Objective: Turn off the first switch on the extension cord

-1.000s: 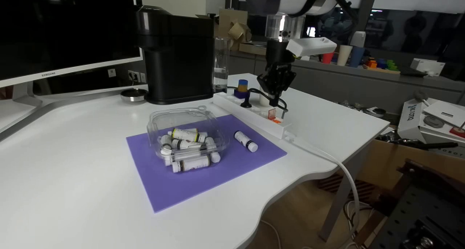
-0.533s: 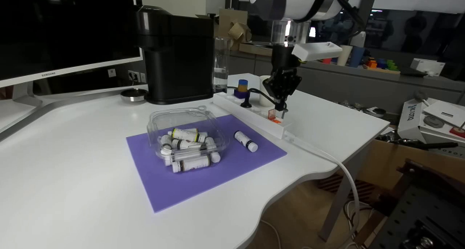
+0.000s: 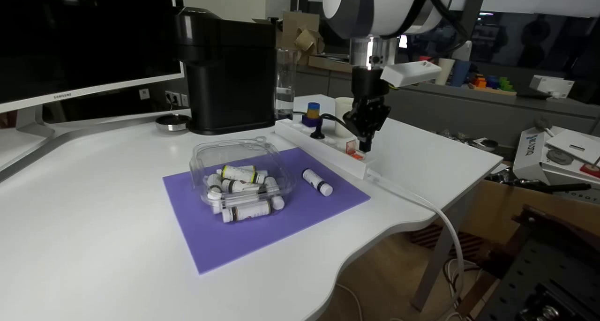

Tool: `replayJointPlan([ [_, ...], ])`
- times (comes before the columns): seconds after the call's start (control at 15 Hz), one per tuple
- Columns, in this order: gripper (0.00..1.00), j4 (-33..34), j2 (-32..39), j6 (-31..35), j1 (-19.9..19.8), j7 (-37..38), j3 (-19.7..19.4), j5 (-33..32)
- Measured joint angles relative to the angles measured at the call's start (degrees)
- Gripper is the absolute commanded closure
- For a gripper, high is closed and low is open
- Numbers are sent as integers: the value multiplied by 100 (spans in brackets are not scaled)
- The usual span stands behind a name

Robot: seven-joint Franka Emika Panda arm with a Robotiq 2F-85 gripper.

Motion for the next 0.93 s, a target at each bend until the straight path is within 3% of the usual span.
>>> replayJointPlan([
  [0.4, 100, 192, 164, 8, 42, -10, -6, -480],
  [0.93, 100, 335, 419, 10, 106, -14, 20, -526],
])
